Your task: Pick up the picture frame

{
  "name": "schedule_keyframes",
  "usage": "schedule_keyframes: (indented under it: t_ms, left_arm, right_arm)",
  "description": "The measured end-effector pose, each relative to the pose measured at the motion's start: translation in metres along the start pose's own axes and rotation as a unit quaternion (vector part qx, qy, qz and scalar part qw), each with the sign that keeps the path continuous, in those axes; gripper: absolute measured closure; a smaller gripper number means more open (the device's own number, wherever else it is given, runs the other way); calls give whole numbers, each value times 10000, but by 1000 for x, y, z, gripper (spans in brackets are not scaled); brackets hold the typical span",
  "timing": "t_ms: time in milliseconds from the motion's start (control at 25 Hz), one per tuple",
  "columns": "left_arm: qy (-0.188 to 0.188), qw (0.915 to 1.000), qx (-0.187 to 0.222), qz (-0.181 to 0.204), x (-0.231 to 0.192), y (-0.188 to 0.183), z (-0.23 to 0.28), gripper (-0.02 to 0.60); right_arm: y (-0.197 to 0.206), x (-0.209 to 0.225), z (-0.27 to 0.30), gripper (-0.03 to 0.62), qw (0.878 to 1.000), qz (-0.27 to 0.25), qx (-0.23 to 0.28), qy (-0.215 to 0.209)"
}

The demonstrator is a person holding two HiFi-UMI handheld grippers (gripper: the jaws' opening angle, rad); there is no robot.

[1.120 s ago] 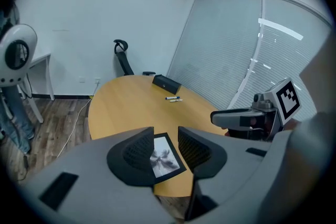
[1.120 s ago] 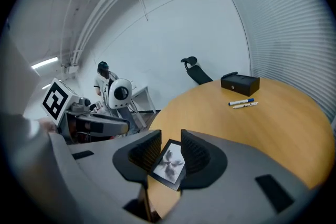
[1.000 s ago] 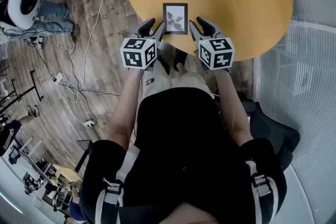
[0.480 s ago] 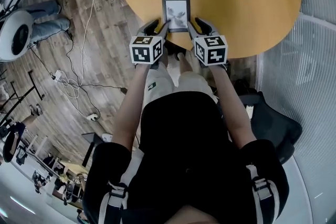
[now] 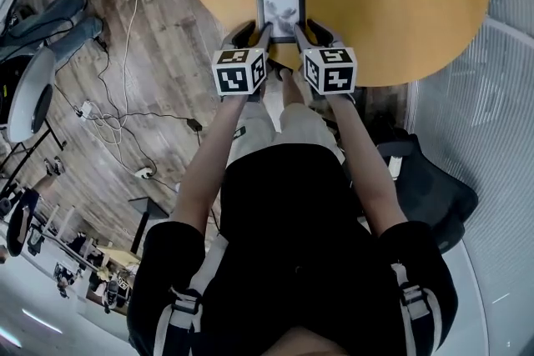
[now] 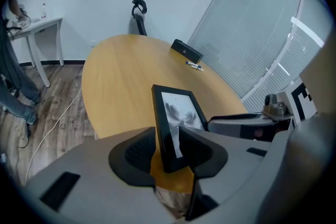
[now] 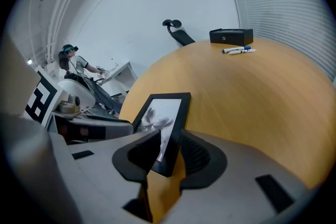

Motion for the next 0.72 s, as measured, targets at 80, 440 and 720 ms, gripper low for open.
schedule_keyframes:
  t_ms: [80,440,720]
  left_arm:
    - [-16,10000,10,14,1,0,3,433]
    - [1,10000,-10,41,1,-7,12,451]
    - [-26,10000,-25,13,0,-8,11,476]
  right_arm:
    - [2,1,4,470,10000,7,-28,50]
    - [1,7,13,480,9998,157,-75,123]
    - [0,7,12,485,9996,236,-71,116]
Point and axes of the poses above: the fingertips, and each gripper's own axes: z forward along the fingers, x to its right, y out of its underside, the point moved 8 cm from there along -z, backward along the fingers, and after that the axes turned 7 degrees about -x, right-handed, at the moved point
